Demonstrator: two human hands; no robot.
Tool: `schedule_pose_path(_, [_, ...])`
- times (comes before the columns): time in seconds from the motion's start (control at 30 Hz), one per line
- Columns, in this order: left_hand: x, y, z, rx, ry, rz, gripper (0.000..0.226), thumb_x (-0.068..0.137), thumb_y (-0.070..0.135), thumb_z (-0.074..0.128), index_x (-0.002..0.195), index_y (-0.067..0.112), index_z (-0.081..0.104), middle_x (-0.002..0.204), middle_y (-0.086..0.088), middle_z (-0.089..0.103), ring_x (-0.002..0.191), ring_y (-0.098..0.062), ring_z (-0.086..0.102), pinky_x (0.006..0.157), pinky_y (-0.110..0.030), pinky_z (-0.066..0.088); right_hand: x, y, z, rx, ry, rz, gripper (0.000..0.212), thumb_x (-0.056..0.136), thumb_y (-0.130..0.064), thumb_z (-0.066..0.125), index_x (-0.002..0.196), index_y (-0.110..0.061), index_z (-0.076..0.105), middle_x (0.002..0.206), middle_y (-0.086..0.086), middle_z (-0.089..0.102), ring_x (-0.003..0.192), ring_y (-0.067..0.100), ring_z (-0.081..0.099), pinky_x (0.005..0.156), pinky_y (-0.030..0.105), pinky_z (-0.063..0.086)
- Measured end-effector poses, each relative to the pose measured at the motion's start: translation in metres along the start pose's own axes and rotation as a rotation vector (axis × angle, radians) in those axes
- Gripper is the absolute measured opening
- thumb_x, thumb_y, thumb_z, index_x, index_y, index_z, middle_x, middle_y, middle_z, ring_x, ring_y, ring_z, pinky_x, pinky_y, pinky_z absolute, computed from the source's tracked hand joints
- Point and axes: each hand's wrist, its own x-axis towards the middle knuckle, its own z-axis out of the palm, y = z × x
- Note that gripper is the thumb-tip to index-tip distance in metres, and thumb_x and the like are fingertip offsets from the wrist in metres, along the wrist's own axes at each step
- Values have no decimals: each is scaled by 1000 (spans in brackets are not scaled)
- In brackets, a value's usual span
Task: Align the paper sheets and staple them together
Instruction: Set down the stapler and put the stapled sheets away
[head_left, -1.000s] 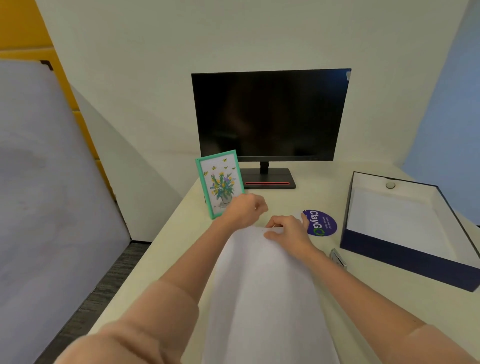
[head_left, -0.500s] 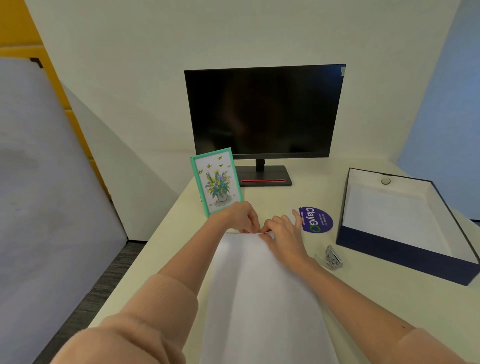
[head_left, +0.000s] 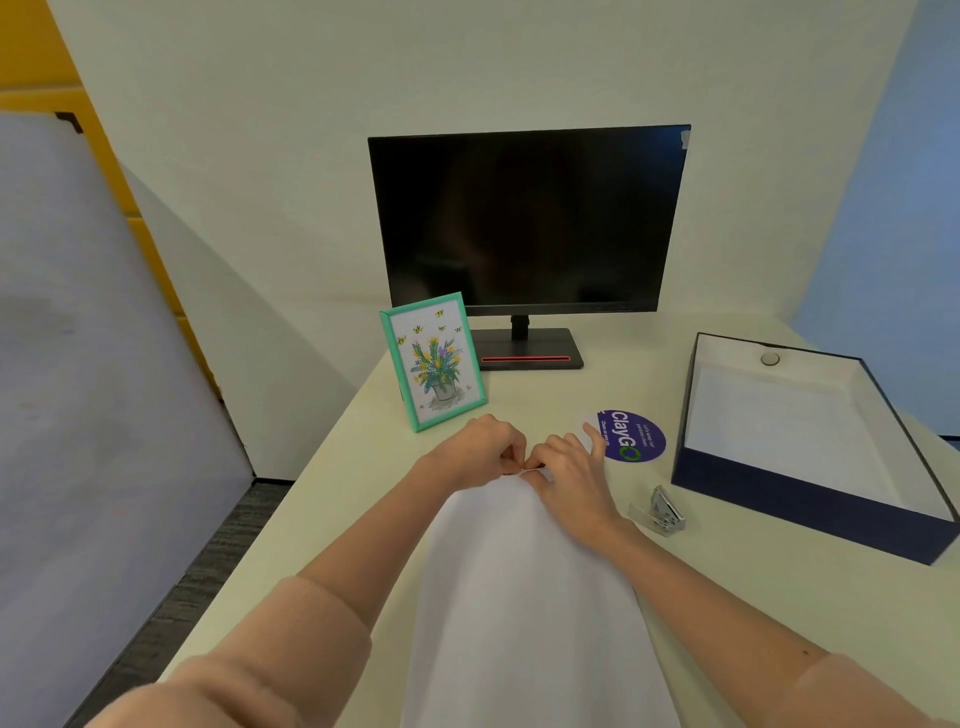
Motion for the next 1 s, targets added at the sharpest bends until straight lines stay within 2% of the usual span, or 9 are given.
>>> schedule_pose_path(0.1, [2, 0, -1, 53, -20, 24, 12, 86, 9, 58, 91, 10, 69, 90, -8, 71, 85, -21, 60, 79, -33, 49, 3, 0, -3, 29, -68, 24, 15, 89, -31, 62, 89, -18, 69, 88, -2, 64, 96, 20, 56, 109, 34, 4])
schedule_pose_path(0.2, [3, 1, -2, 95, -19, 55, 12, 88, 9, 56, 92, 9, 67, 95, -8, 68, 90, -22, 59, 78, -30, 45, 8, 1, -6, 80, -97, 65, 17, 90, -35, 60, 92, -20, 69, 93, -3, 65, 101, 18, 54, 111, 35, 5])
schedule_pose_path(0.33, [2, 0, 2, 145, -6, 103, 12, 90, 9, 51, 93, 8, 63, 97, -7, 64, 89, -23, 57, 73, -28, 39, 11, 3, -6, 127, -131, 93, 17, 89, -37, 61, 90, -22, 68, 95, -3, 66, 103, 16, 54, 111, 35, 6])
schedule_pose_path(0.57, [-4, -3, 13, 200, 40, 162, 17, 95, 13, 41, 95, 5, 56, 97, -13, 58, 83, -31, 56, 74, -42, 46, 7, 2, -7, 173, -136, 112, 16, 88, -35, 63, 85, -20, 67, 91, -5, 65, 101, 15, 54, 110, 34, 6])
schedule_pose_path(0.67, [-5, -4, 16, 143, 85, 137, 15, 93, 10, 42, 93, 3, 55, 95, -13, 58, 79, -29, 52, 70, -34, 41, 7, 2, -8, 173, -128, 99, 17, 88, -35, 63, 83, -19, 67, 91, -5, 65, 99, 15, 55, 110, 35, 7])
schedule_pose_path(0.77, [-5, -6, 20, 33, 126, 83, 12, 89, 9, 44, 91, 5, 55, 93, -11, 60, 75, -20, 45, 68, -26, 33, 7, 2, -9, 158, -116, 92, 17, 88, -33, 63, 81, -18, 65, 89, -4, 64, 97, 17, 55, 110, 36, 7])
schedule_pose_path(0.9, [-3, -9, 27, -82, 164, 29, 10, 87, 10, 47, 89, 7, 57, 84, -4, 55, 74, -17, 47, 67, -24, 33, 4, 4, -9, 120, -82, 40, 15, 89, -32, 62, 81, -19, 64, 86, -6, 62, 92, 19, 55, 110, 38, 9])
schedule_pose_path(1.0, [-1, -12, 30, -111, 165, 19, 11, 88, 10, 49, 90, 8, 59, 83, -1, 54, 74, -16, 47, 67, -26, 36, 5, 4, -11, 64, -122, 30, 17, 91, -36, 56, 92, -23, 66, 94, -6, 62, 102, 18, 52, 111, 39, 2])
